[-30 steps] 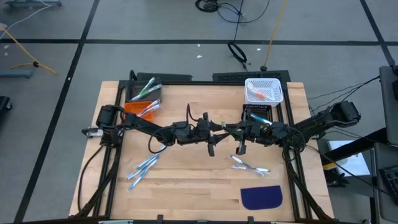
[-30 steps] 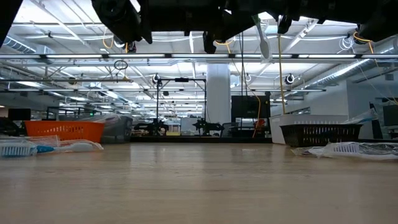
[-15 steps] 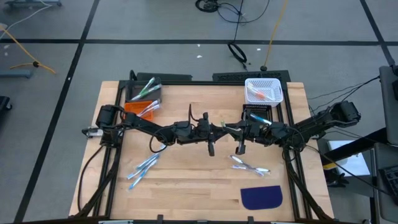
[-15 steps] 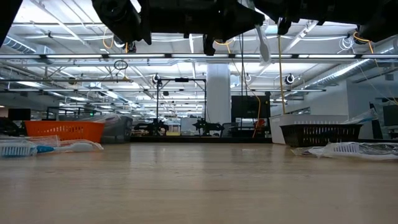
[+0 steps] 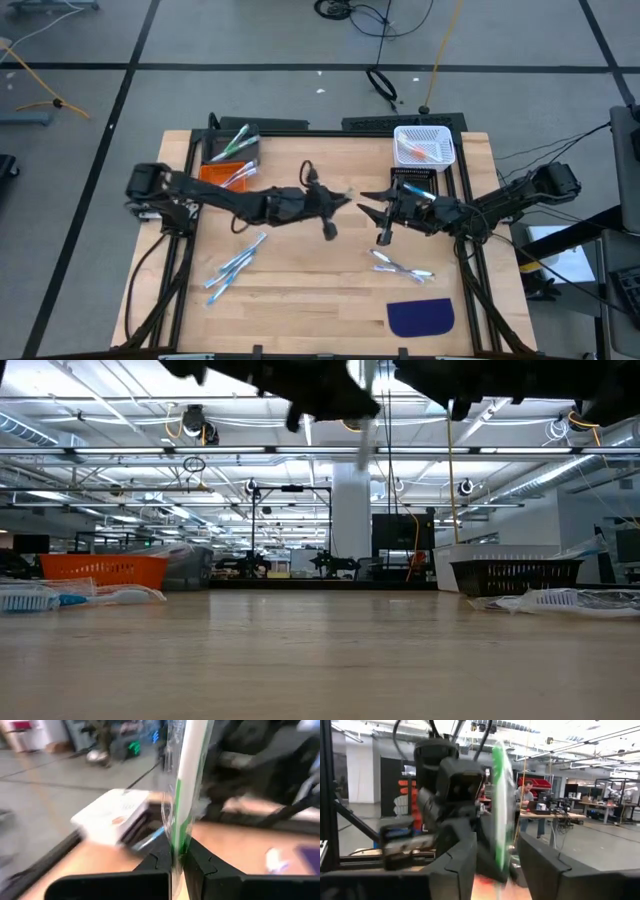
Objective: Pick & Place Toothbrushes
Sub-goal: Put the green toothbrush into the gray bin
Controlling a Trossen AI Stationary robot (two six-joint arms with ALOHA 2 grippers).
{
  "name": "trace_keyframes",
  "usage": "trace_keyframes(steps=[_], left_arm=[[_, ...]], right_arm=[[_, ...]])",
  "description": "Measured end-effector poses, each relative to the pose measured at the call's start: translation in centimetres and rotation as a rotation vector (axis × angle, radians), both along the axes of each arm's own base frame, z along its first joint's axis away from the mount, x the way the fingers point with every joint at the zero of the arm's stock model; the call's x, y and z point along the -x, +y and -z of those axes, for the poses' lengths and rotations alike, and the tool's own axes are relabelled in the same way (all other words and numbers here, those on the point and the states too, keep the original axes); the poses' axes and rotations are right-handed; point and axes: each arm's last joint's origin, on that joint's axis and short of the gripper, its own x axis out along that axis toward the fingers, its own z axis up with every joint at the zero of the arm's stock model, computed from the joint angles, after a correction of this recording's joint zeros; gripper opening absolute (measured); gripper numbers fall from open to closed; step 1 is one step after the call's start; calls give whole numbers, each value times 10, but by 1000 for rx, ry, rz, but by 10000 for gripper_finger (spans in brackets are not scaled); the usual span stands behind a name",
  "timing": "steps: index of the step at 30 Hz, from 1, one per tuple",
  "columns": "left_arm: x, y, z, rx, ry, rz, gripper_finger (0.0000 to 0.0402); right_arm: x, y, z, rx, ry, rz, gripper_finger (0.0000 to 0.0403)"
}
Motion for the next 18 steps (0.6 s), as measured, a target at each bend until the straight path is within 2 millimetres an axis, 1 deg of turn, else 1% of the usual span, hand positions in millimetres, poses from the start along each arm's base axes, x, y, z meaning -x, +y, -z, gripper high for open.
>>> trace_keyframes(steps=[4,7,12,15,18], left_arm=[[29,10,-20,-46,147,-129,9],[52,19,-30,-65,253,-227,9],[85,38,-39,-39,384,-360,9],[101,50,-41,-29,441,-442,9],[111,64,-41,-11,490,-507,9]], right_arm=[[0,1,2,-1,21,-5,151],[-1,1,4,2,37,-6,156],[-1,1,4,-21,40,-12,155],[-1,1,5,-19,49,-12,153],[-1,1,6,-18,53,-12,155]])
